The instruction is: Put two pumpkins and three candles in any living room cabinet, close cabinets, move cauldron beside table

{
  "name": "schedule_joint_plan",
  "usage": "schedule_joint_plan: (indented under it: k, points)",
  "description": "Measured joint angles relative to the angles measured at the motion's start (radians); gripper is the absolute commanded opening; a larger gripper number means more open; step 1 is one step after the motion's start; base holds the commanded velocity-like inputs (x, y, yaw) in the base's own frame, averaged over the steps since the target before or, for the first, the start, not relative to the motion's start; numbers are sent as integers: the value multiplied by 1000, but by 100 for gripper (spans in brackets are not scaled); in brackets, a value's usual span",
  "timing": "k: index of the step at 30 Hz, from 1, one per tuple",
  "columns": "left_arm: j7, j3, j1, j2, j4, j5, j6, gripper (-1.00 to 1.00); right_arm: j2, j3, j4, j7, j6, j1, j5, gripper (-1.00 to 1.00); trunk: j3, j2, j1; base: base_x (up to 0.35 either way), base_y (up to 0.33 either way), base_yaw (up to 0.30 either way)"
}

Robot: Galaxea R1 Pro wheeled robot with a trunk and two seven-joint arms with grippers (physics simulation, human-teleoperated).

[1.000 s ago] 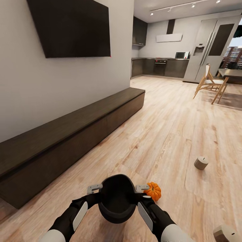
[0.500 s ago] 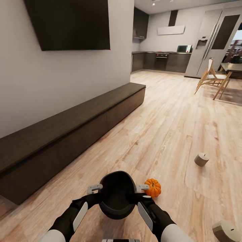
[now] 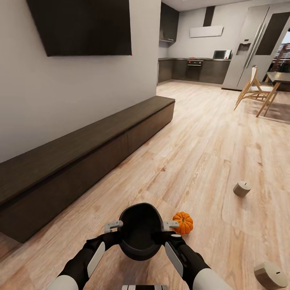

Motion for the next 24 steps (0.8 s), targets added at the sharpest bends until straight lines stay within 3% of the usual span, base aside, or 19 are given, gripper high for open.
schedule_joint_plan:
  k: [14, 24]
  points:
    - [0, 0, 0, 0, 1, 1, 0, 100, 0, 0, 1, 0, 0, 0, -1, 100, 0, 0, 0, 0, 0, 0]
    - [0, 0, 0, 1, 1, 1, 0, 100, 0, 0, 2, 0, 0, 0, -1, 100, -27, -2, 3, 0, 0, 0]
